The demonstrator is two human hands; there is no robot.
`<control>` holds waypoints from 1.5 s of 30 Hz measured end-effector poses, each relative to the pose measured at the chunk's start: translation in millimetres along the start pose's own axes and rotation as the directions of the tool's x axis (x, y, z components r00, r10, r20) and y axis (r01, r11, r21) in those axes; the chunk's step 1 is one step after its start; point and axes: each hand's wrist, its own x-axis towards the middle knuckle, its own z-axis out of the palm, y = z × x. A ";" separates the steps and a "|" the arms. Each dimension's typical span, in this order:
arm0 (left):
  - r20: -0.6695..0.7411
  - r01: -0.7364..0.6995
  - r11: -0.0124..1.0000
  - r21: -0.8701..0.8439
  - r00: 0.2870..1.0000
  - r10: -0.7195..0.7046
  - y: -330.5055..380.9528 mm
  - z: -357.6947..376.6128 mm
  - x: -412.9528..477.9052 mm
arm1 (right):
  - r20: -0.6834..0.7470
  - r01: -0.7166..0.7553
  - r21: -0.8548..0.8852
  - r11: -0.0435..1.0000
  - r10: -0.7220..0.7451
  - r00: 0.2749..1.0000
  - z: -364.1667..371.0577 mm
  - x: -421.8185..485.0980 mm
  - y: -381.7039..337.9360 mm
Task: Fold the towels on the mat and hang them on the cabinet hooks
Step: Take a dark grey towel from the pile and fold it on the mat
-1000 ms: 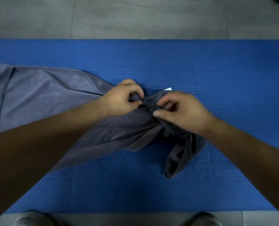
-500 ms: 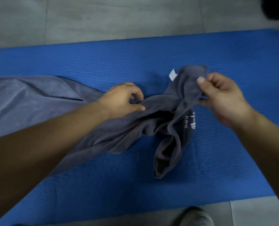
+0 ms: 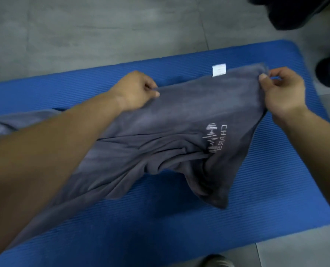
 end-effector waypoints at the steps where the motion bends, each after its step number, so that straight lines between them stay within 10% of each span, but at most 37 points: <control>1: -0.056 0.018 0.999 0.039 0.998 -0.016 5.1 0.9 12.6 | -0.008 -0.011 -0.025 1.000 0.010 1.000 1.5 13.0 4.6; 7: -0.362 0.165 0.970 0.180 0.928 -0.090 29.9 34.9 39.1 | 0.036 -0.177 0.052 0.983 0.175 0.984 16.5 68.8 23.9; 13: -0.191 0.019 0.974 0.225 0.981 0.025 33.9 98.1 -50.8 | 0.060 -0.100 -0.442 0.892 0.140 0.988 -2.5 -6.7 52.1; 19: 0.079 0.013 0.952 0.306 0.996 -0.039 28.0 135.0 -111.4 | 0.486 0.175 -0.752 0.636 0.355 0.799 -20.9 -102.8 96.0; 23: 0.159 0.006 0.940 0.342 0.985 -0.064 27.7 135.8 -112.3 | 0.353 -0.215 -0.335 0.918 0.333 0.874 -21.0 -119.0 105.1; 28: 0.178 0.063 0.946 0.317 0.976 -0.124 42.3 133.0 -107.5 | 0.263 -0.598 0.268 0.755 0.540 0.800 -51.0 -122.9 114.7; 34: 0.188 0.053 0.914 0.401 0.972 -0.139 50.2 140.2 -111.7 | 0.001 -0.328 -0.267 0.906 0.341 0.940 -98.2 -119.9 150.4; 40: 0.198 0.006 0.880 0.475 0.974 -0.113 36.7 154.1 -112.2 | -0.049 -0.185 -0.696 0.693 0.212 0.976 -103.4 -108.9 150.1; 45: 0.136 0.004 0.902 0.432 0.988 -0.069 28.9 157.7 -115.1 | 0.184 0.373 -0.637 0.674 -0.337 0.923 -51.8 -119.8 120.6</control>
